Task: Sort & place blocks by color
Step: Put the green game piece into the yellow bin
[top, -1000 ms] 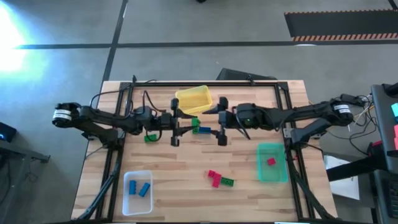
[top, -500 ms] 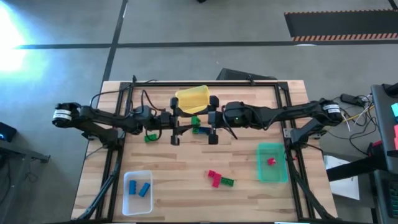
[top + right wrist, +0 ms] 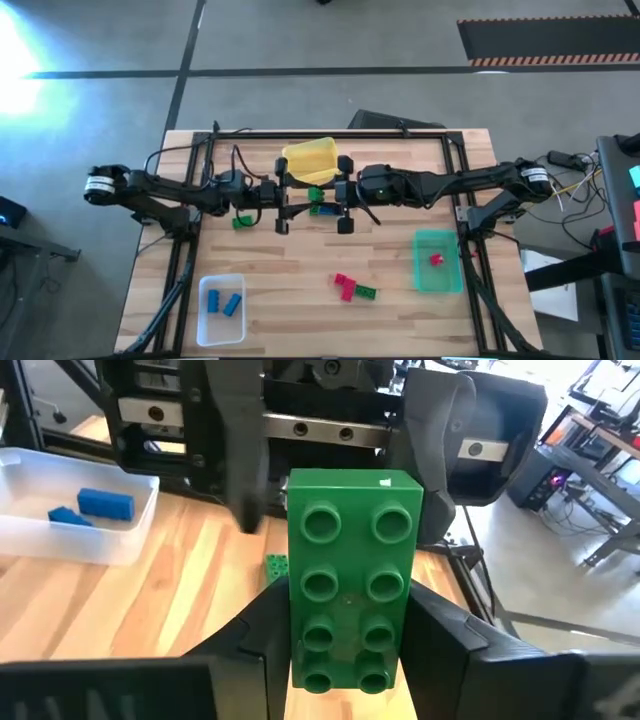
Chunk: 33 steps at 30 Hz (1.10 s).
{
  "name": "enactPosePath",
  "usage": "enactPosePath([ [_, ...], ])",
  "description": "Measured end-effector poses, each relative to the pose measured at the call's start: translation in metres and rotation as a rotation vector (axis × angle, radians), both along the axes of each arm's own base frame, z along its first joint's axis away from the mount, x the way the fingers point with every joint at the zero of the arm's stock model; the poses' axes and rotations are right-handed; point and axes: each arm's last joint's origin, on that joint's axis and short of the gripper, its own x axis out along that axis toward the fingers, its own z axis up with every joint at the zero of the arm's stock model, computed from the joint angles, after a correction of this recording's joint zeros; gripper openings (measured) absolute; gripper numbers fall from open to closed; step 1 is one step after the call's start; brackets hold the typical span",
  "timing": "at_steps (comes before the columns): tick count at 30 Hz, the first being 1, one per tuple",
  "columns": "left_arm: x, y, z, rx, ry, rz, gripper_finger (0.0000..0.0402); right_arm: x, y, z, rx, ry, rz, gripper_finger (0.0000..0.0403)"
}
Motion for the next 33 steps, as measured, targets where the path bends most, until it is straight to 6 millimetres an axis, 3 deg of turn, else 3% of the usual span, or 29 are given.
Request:
enactPosePath([
  [5, -0.001, 0.001, 0.001, 0.0, -0.003, 0.027, 0.0258, -0.002, -0.008, -0.004, 0.004, 0.046, -0.025, 0.0127],
  [9, -0.01, 0.003, 0.003, 0.052, 0.068, 0.149, 0.0291, -0.006, -0.026, -0.013, 0.037, 0.142, -0.092, 0.0127],
  [18, -0.044, 0.01, 0.024, 0.062, 0.115, 0.425, 0.0299, -0.009, -0.1, -0.039, 0.092, 0.261, -0.358, 0.0127],
  [28, -0.057, 0.012, 0.034, 0.021, 0.072, 0.525, 0.0299, 0.04, -0.178, -0.079, 0.137, 0.384, -0.352, 0.0127],
  [33, -0.055, 0.012, 0.032, -0.027, 0.078, 0.515, 0.0299, 0.054, -0.204, -0.09, 0.154, 0.493, -0.334, 0.0127],
])
